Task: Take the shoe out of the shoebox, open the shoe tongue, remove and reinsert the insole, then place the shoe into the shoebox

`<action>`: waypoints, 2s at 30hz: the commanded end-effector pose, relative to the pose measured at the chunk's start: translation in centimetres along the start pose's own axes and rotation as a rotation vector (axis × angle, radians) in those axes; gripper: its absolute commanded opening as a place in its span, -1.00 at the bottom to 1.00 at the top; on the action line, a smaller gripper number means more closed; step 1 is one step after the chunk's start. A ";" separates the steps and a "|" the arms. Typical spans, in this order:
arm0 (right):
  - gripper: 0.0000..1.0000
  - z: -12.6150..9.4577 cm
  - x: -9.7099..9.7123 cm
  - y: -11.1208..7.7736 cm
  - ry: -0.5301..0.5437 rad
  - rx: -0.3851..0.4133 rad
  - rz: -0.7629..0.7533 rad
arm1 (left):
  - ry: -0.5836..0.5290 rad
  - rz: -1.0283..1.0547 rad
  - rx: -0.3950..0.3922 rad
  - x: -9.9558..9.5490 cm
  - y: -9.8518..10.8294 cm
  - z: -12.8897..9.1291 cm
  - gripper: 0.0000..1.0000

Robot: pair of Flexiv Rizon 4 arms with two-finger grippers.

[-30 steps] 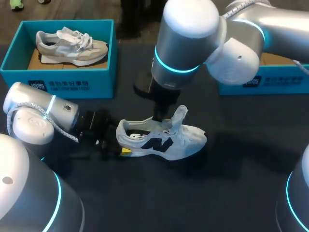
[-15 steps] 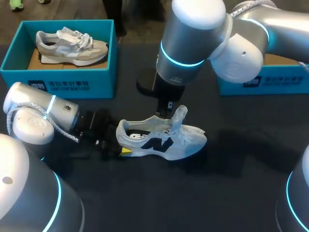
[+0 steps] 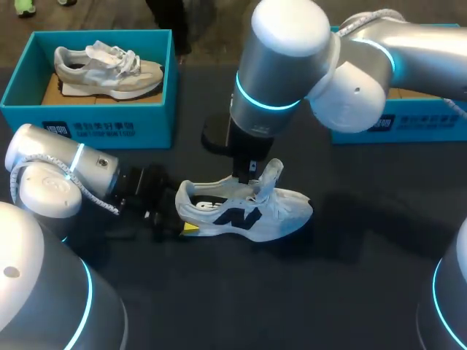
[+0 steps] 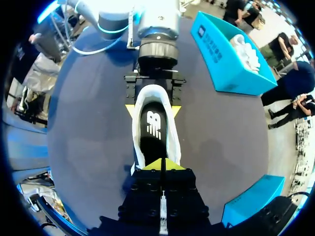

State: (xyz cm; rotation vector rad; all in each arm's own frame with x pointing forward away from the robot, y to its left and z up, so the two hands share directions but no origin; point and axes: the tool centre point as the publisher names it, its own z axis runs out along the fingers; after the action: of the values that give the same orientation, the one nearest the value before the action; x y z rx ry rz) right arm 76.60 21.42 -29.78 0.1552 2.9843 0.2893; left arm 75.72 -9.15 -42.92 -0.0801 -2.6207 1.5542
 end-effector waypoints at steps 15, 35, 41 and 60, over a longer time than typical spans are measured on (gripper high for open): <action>-1.00 5.3 -0.3 1.0 0.036 0.150 -0.060 | 0.001 0.000 -0.003 -0.1 0.3 0.3 -1.00; -1.00 7.2 1.1 -2.0 0.089 0.194 -0.012 | 0.001 0.000 -0.003 -0.1 0.3 0.3 -1.00; -1.00 8.4 0.6 -2.0 0.082 0.168 0.009 | 0.001 0.000 -0.003 -0.1 0.3 0.3 -1.00; -0.32 11.3 0.6 -0.6 0.134 0.140 -0.020 | 0.001 0.000 -0.003 -0.1 0.3 0.3 -1.00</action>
State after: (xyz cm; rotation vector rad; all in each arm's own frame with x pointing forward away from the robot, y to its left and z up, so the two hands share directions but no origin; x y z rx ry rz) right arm 77.18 22.46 -39.85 0.1279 3.1255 0.0923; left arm 75.72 -9.16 -42.92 -0.0799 -2.6206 1.5543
